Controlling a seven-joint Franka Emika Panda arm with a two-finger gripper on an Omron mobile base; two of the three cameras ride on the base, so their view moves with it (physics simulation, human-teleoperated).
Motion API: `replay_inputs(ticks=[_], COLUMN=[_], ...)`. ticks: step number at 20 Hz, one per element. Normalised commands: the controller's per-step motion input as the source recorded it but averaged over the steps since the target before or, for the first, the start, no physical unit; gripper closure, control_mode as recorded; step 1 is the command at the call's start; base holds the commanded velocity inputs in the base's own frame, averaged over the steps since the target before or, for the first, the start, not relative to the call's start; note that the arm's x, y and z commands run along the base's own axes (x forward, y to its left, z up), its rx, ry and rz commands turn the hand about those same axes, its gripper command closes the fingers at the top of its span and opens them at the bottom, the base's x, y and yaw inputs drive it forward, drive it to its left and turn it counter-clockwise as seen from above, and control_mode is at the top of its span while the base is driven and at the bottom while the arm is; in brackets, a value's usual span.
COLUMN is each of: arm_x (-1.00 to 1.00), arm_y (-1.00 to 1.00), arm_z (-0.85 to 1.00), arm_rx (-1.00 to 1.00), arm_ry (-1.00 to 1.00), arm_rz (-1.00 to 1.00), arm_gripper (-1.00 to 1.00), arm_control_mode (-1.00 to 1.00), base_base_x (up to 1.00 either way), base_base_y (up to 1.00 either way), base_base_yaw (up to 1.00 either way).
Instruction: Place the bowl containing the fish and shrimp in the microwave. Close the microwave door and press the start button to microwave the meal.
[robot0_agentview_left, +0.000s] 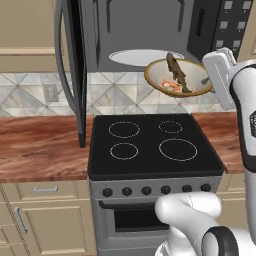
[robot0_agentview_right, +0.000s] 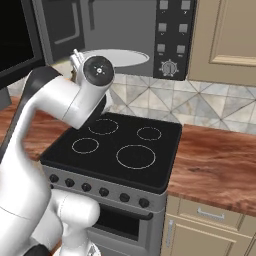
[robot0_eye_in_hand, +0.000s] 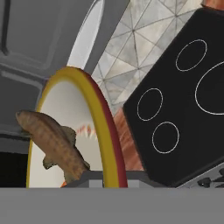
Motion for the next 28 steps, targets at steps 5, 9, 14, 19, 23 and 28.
replay_inputs(ticks=[5, 9, 14, 19, 23, 28], arm_x=[0.3, 0.39, 0.56, 0.63, 0.51, 0.49], arm_y=[0.19, 0.23, 0.03, 0.0, 0.0, 0.0], arm_z=[0.32, 0.22, 0.05, 0.0, 0.01, 0.0], arm_rx=[0.1, 0.04, 0.0, 0.0, 0.0, 0.0], arm_ry=[0.0, 0.0, 0.01, 0.02, 0.0, 0.0], arm_rz=[-0.19, -0.15, -0.04, 0.0, -0.01, -0.02], arm_gripper=[1.0, 1.0, 1.0, 1.0, 1.0, 1.0], arm_control_mode=[-1.0, -1.0, -1.0, -1.0, -1.0, -1.0], base_base_x=[0.0, 0.0, 0.0, 0.0, 0.0, 0.0], base_base_y=[0.0, 0.0, 0.0, 0.0, 0.0, 0.0], base_base_yaw=[0.0, 0.0, 0.0, 0.0, 0.0, 0.0])
